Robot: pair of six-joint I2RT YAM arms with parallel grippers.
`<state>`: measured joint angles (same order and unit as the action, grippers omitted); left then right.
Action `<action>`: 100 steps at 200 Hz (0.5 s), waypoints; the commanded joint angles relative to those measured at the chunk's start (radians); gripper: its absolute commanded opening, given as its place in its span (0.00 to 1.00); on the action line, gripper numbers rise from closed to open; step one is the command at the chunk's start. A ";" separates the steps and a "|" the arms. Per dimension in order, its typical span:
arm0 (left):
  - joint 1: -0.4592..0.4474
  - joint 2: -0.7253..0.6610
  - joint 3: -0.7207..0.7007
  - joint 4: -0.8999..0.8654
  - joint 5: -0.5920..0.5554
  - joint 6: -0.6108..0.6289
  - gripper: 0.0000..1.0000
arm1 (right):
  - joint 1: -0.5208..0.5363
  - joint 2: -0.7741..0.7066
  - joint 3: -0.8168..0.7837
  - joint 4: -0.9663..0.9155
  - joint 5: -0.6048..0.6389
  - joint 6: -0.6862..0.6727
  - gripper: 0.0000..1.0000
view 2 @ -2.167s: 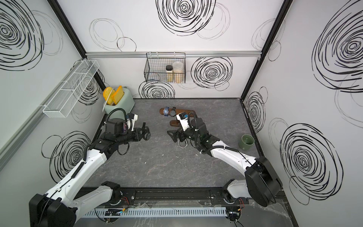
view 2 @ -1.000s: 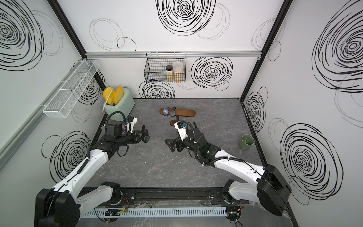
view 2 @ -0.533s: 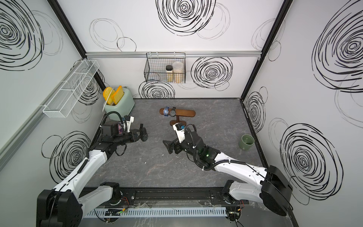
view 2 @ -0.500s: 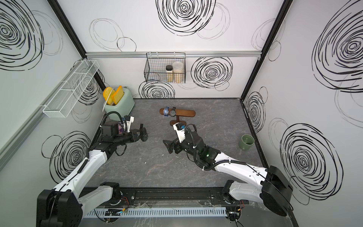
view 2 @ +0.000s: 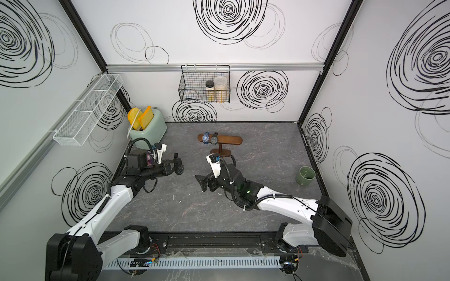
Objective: Place watch on stand
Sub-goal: Pick up the watch at the center of the board.
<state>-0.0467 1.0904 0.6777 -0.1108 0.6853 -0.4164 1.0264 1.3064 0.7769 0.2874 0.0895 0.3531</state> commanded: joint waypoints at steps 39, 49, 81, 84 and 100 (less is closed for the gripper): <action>-0.046 0.004 -0.008 0.042 0.020 -0.005 0.00 | 0.011 0.166 0.151 0.095 -0.029 0.004 0.98; -0.045 0.005 -0.006 0.040 0.019 -0.005 0.00 | 0.011 0.193 0.172 0.102 -0.040 0.010 0.98; -0.045 0.007 -0.007 0.045 0.023 -0.006 0.00 | 0.013 0.256 0.216 0.122 -0.057 0.023 0.98; -0.045 0.007 -0.007 0.045 0.023 -0.007 0.00 | 0.013 0.260 0.218 0.120 -0.058 0.025 0.98; -0.045 0.010 -0.005 0.047 0.024 -0.005 0.00 | 0.013 0.276 0.218 0.144 -0.071 0.040 0.98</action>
<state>-0.0898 1.0939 0.6758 -0.1059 0.6914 -0.4171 1.0328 1.5627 0.9695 0.3740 0.0441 0.3607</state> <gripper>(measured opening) 0.080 0.984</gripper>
